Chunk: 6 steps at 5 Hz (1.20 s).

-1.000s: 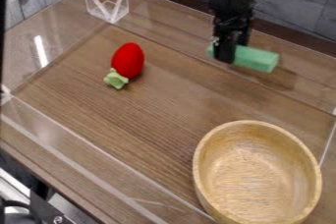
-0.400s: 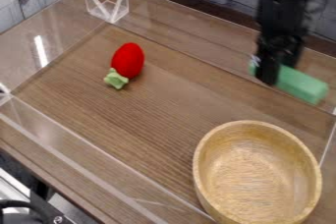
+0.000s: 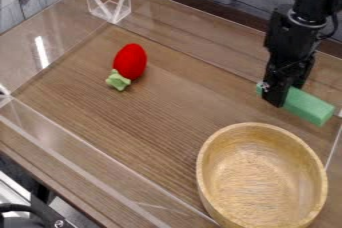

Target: Put the green stick in the brown bowl

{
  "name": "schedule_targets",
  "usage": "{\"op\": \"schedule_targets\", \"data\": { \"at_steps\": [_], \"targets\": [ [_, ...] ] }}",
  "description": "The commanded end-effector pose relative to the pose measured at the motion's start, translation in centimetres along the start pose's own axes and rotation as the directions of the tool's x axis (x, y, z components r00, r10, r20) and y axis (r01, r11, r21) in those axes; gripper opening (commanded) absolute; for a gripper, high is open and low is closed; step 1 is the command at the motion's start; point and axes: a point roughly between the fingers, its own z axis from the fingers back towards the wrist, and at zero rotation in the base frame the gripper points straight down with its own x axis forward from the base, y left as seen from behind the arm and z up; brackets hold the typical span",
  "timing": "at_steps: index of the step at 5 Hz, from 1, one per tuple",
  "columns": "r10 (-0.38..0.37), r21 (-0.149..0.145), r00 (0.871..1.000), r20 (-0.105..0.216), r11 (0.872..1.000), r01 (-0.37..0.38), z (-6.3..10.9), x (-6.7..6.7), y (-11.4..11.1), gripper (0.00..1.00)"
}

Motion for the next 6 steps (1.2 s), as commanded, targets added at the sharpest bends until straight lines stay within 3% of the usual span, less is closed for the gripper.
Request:
{"op": "schedule_targets", "data": {
  "at_steps": [1,3,4,5,6],
  "targets": [
    [0.048,-0.067,0.999,0.009,0.997,-0.047,1.4,0.8,-0.9,0.0],
    [0.113,-0.079,0.993,0.026,0.991,-0.111,0.2,2.0,-0.9,0.0],
    [0.108,-0.088,0.994,0.028,0.991,-0.105,0.3,1.1,-0.5,0.0],
    [0.1,-0.094,0.995,0.018,0.991,-0.098,1.1,0.2,-0.1,0.0],
    [0.061,-0.101,0.998,0.007,0.993,-0.06,2.5,0.8,0.5,0.0]
  ]
}}
